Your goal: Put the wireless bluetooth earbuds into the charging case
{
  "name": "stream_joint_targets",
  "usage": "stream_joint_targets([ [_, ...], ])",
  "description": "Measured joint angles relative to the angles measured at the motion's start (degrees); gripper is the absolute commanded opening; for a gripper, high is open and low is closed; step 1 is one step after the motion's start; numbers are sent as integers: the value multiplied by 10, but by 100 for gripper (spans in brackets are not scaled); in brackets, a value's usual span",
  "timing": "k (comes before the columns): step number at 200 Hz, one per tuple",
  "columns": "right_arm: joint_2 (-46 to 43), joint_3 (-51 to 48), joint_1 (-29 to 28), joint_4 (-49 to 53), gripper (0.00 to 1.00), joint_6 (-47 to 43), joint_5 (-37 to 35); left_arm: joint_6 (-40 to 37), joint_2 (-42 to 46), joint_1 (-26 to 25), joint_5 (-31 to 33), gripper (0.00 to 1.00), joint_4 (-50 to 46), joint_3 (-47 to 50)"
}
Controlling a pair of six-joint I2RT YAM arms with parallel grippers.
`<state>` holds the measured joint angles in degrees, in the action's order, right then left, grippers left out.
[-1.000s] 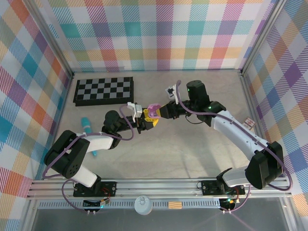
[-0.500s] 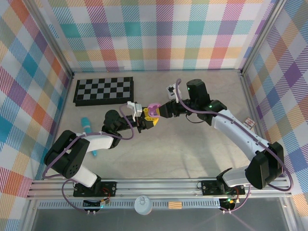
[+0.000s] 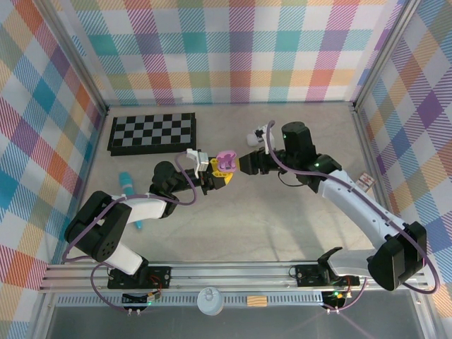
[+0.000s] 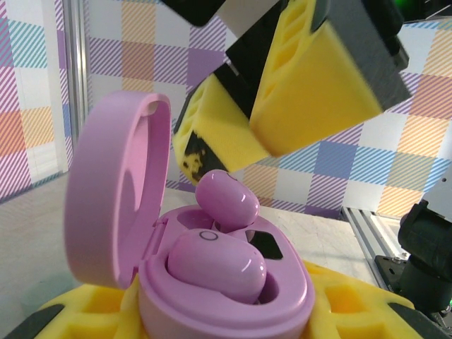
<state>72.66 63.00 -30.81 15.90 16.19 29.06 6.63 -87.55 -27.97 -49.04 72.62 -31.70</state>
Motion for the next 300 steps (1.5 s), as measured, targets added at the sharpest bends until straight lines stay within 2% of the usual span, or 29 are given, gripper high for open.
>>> stream_joint_targets([
  [55,13,-5,2,0,51,11,-12,0,3,0,0,31,1,0],
  [206,40,9,4,-16,52,29,18,0,8,0,0,31,-2,0],
  [257,7,28,0,-17,75,12,33,0,9,0,0,31,-2,0],
  [300,72,115,-4,-21,80,27,-16,0,9,0,0,31,-2,0],
])
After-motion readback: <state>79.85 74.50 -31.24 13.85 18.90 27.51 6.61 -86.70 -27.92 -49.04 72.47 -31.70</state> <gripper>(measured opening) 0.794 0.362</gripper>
